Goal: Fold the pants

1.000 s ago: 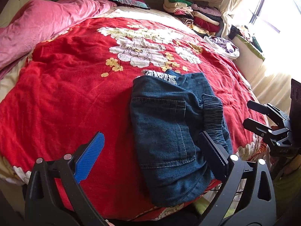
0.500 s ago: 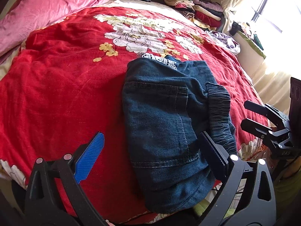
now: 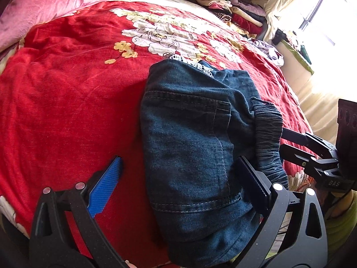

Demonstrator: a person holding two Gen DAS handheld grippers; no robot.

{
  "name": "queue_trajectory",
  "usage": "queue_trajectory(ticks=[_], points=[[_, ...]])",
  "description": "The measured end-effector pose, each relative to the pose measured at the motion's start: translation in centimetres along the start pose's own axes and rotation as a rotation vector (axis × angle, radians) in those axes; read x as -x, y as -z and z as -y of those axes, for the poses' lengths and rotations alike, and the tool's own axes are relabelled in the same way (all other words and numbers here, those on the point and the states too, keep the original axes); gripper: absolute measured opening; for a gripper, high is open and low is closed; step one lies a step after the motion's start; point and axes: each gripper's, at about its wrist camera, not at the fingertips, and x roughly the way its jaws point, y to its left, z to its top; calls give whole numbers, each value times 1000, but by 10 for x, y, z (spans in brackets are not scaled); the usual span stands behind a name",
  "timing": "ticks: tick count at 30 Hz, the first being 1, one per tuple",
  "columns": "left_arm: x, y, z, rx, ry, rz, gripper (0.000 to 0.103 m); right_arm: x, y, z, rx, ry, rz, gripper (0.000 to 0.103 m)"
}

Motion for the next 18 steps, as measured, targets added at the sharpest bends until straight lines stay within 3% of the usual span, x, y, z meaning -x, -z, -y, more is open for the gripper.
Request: queue_trajectory(ticks=[7, 10, 18], points=[[-5, -4, 4, -5, 36, 13, 88, -14, -1, 2, -26, -20, -29, 71], [-8, -4, 7, -17, 49, 7, 80, -19, -1, 2, -32, -30, -37, 71], [-15, -7, 7, -18, 56, 5, 80, -31, -6, 1, -28, -50, -40, 71]])
